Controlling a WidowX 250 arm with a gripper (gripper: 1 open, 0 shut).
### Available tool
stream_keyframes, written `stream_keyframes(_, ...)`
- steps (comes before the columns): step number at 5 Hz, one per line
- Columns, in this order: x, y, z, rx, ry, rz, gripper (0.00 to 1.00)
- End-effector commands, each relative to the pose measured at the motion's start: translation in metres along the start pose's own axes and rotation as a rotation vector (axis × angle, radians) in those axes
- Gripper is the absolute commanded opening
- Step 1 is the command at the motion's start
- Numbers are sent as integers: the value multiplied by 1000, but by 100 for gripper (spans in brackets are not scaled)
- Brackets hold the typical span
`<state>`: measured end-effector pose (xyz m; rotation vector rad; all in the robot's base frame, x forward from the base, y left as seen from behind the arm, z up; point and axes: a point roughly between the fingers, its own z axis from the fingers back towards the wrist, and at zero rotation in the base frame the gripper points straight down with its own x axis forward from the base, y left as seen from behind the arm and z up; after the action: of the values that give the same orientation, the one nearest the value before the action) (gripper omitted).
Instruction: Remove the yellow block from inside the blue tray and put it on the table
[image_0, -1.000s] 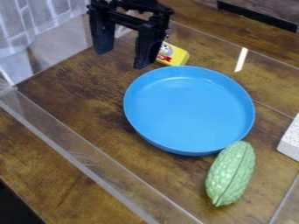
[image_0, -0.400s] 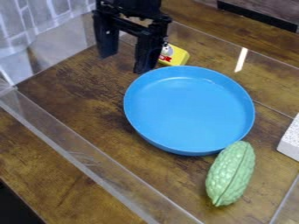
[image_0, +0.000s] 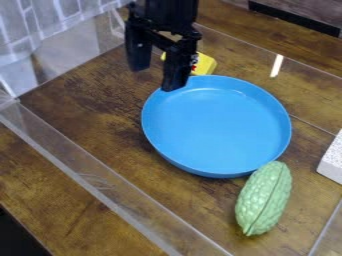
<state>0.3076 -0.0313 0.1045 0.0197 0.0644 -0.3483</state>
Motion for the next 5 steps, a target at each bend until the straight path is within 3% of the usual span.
stream_keyframes(1, 23, -7, 20, 37, -82, -68, 100)
stream_keyframes(3, 29, 25, 26, 56, -83, 38, 100)
stream_keyframes(5, 46, 32, 29, 67, -85, 107, 100)
